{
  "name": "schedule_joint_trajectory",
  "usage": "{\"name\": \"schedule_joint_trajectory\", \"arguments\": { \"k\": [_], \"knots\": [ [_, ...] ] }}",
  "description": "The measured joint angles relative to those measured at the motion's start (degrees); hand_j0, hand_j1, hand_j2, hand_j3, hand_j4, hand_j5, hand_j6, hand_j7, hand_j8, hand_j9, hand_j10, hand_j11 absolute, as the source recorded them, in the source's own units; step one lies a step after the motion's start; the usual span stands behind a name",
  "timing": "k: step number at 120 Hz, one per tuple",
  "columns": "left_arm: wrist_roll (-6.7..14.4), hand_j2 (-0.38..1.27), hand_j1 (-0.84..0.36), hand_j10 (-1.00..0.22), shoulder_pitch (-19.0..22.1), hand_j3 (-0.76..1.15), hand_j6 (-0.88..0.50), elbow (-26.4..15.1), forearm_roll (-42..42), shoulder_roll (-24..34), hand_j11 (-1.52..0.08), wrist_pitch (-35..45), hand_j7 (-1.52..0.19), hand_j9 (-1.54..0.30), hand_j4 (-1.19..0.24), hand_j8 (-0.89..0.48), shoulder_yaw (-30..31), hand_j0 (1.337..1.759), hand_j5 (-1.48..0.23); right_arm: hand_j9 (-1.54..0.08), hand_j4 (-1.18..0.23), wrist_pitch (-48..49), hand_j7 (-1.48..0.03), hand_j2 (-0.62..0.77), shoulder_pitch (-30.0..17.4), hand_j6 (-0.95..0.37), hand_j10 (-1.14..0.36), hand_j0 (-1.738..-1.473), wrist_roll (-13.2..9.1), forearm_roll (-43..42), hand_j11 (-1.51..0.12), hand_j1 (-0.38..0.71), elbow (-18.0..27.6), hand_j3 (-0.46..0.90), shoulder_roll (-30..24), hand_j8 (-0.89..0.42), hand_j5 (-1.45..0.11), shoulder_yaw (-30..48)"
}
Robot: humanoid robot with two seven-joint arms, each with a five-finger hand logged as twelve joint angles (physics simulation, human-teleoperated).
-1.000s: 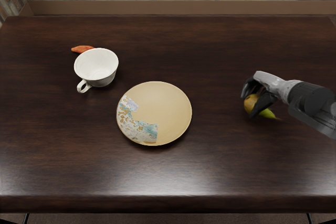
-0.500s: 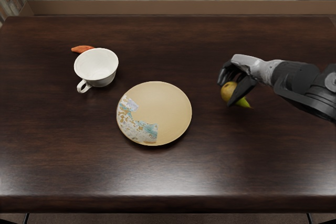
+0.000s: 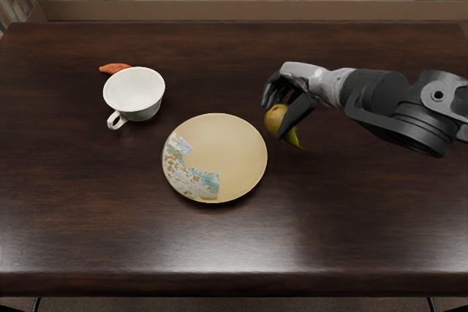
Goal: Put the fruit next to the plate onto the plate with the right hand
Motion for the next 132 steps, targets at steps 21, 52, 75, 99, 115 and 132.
{"name": "schedule_joint_trajectory", "arguments": {
  "k": [21, 52, 75, 99, 115, 132],
  "knots": [
    [0.00, 0.00, 0.35, 0.00, -0.02, 0.00, 0.00, 0.01, 0.00, 0.00, 0.00, 0.00, 0.00, 0.00, 0.00, 0.00, 0.00, 1.658, 0.00, -1.07, -0.79, -0.56, -1.06, 0.47, 1.18, -0.66, -0.48, -1.656, -0.02, 0.89, -1.06, 0.30, -1.56, 0.00, 3.30, -0.33, -1.11, -0.03],
    [0.01, 0.00, 0.35, 0.00, 0.00, 0.00, 0.00, 0.00, 0.01, 0.00, 0.00, 0.00, 0.00, 0.00, 0.00, 0.00, 0.00, 1.658, 0.00, -1.08, -0.80, -0.90, -1.07, 0.57, 2.98, -0.67, -0.51, -1.656, -0.03, 2.05, -1.06, 0.35, -4.44, 0.00, 8.58, -0.33, -1.12, -0.17],
    [0.00, 0.00, 0.35, 0.00, -0.03, 0.00, 0.00, 0.00, 0.01, 0.00, 0.00, 0.00, 0.00, 0.00, 0.00, 0.00, 0.00, 1.658, 0.00, -1.08, -0.80, -0.93, -1.07, 0.57, 4.03, -0.68, -0.51, -1.656, -0.03, 2.65, -1.07, 0.34, -6.26, 0.00, 11.15, -0.33, -1.12, -0.26],
    [0.01, 0.00, 0.35, 0.00, -0.09, 0.00, 0.00, 0.00, 0.01, 0.00, 0.00, 0.00, 0.00, 0.00, 0.00, 0.00, 0.00, 1.658, 0.00, -1.09, -0.80, -0.72, -1.07, 0.58, 4.66, -0.69, -0.52, -1.657, -0.01, 3.03, -1.07, 0.36, -9.54, 0.00, 14.14, -0.34, -1.12, -0.36],
    [-0.01, 0.00, 0.35, 0.00, -0.09, 0.00, 0.00, 0.00, 0.01, 0.00, 0.00, 0.00, 0.00, 0.00, 0.00, 0.00, 0.00, 1.658, 0.00, -1.08, -0.80, -0.56, -1.07, 0.58, 5.21, -0.71, -0.52, -1.657, -0.01, 3.13, -1.07, 0.36, -11.82, 0.00, 16.29, -0.35, -1.12, -0.39],
    [0.00, 0.00, 0.35, 0.00, -0.09, 0.00, 0.00, 0.00, 0.01, 0.00, 0.00, 0.00, 0.00, 0.00, 0.00, 0.00, 0.00, 1.658, 0.00, -1.08, -0.81, -0.37, -1.07, 0.58, 5.67, -0.72, -0.53, -1.657, -0.06, 3.11, -1.06, 0.35, -14.28, 0.00, 18.81, -0.36, -1.12, -0.41]
  ]
}}
